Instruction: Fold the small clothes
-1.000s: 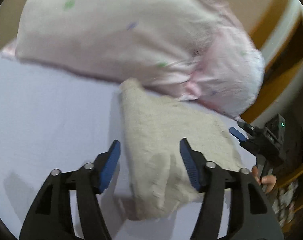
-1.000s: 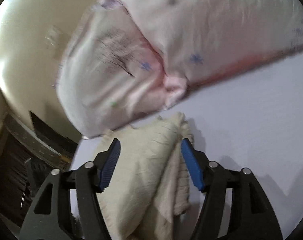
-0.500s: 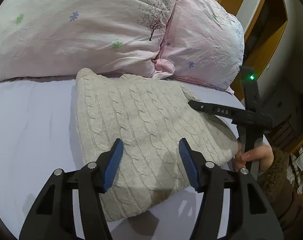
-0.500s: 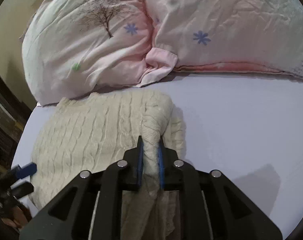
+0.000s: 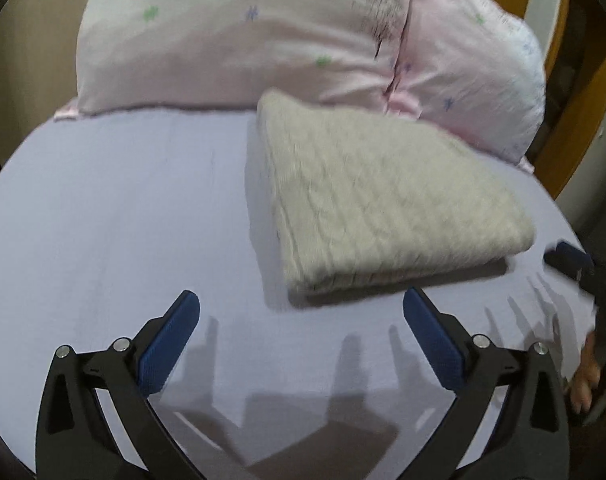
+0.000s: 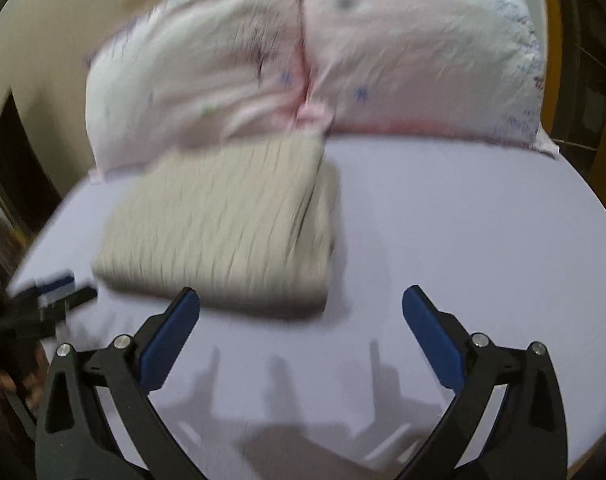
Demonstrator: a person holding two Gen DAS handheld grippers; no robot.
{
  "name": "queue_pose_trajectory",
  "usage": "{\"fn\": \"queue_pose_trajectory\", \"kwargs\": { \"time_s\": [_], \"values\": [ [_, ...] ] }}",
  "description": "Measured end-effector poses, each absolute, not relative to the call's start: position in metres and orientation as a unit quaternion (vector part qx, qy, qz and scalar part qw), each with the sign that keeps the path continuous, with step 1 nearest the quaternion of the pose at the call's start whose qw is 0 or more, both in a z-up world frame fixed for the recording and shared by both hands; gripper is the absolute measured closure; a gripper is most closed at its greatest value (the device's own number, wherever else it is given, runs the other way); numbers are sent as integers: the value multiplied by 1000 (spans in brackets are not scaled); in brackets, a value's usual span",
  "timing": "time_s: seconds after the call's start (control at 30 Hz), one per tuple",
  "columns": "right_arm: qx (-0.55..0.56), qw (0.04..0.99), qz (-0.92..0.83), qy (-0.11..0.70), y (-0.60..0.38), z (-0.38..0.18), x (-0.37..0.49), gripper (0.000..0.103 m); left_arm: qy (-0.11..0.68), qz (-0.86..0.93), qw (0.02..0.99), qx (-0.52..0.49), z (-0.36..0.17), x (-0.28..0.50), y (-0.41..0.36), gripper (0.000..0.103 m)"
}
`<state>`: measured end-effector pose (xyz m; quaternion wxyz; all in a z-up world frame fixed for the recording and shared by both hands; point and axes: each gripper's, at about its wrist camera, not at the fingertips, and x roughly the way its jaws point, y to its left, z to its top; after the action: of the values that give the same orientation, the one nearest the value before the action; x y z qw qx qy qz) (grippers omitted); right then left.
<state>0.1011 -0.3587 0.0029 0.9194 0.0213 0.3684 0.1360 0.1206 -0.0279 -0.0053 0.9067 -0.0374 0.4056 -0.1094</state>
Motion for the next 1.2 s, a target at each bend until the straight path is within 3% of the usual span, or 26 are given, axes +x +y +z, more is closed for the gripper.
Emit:
{"fn": "queue_pose_trajectory", "kwargs": {
  "time_s": [0.3,1.2],
  "values": [
    [-51,894,107,431,-295,-34,121,2,434,-70,898,14,-23,130,-40,1],
    [-44,894,102,434,-296,-34,118,2,440,-60,895,38,-24,128,-45,1]
  ]
}}
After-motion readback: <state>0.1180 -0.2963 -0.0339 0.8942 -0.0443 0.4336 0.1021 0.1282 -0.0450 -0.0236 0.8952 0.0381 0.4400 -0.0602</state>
